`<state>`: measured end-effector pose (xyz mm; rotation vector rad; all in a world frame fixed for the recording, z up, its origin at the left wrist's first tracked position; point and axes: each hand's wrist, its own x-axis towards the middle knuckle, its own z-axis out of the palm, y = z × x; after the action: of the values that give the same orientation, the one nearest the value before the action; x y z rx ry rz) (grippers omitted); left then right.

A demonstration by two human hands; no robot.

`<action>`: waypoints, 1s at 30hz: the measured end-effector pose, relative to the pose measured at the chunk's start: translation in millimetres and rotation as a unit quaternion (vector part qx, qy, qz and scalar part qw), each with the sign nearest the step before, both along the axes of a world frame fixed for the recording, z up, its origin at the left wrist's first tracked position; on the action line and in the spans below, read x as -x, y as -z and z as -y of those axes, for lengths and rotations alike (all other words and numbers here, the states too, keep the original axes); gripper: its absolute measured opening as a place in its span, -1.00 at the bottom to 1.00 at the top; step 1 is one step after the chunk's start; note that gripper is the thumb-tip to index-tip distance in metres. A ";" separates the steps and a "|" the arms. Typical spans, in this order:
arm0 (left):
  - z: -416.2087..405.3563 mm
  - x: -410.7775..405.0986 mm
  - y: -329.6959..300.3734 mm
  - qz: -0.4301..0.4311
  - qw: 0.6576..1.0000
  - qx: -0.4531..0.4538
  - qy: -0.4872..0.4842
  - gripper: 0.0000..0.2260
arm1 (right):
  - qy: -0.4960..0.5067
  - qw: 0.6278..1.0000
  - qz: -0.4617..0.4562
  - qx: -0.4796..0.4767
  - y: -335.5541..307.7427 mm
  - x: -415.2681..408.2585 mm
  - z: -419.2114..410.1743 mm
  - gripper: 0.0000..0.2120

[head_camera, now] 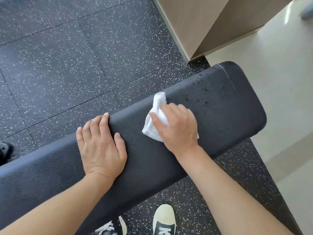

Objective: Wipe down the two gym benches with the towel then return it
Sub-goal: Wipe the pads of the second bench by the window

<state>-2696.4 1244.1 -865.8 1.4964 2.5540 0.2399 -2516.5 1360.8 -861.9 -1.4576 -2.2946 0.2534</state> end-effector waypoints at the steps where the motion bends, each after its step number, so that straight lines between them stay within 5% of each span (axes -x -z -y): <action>1: 0.0 0.6 0.0 0.001 1.000 0.004 -0.001 -0.44 | -0.019 1.000 0.000 0.000 0.5 2.5 10.3 -0.64; 8: 1.1 5.6 0.6 0.013 1.000 0.007 -0.001 -0.43 | -0.180 0.979 0.095 0.011 -3.8 -78.8 52.9 -0.68; 12: 1.2 5.5 -1.9 0.023 1.000 0.015 0.000 -0.42 | -0.038 0.990 0.136 0.013 -18.8 -96.5 13.3 -0.67; 17: 1.2 5.5 -4.2 0.033 0.999 0.015 0.001 -0.42 | 0.103 0.987 0.109 0.055 -20.0 8.3 -22.8 -0.76; 23: 0.4 6.1 -3.9 0.024 0.999 0.029 0.005 -0.42 | -0.077 0.989 0.122 0.033 -10.8 118.8 -19.0 -0.74; 30: 1.2 3.6 -6.2 0.012 1.000 0.012 0.003 -0.44 | -0.138 0.985 0.099 -0.031 -16.5 0.0 -57.2 -0.71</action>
<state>-2700.0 1242.9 -859.6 1.4841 2.5251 0.2238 -2516.5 1418.1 -845.4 -1.1791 -2.6400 0.1176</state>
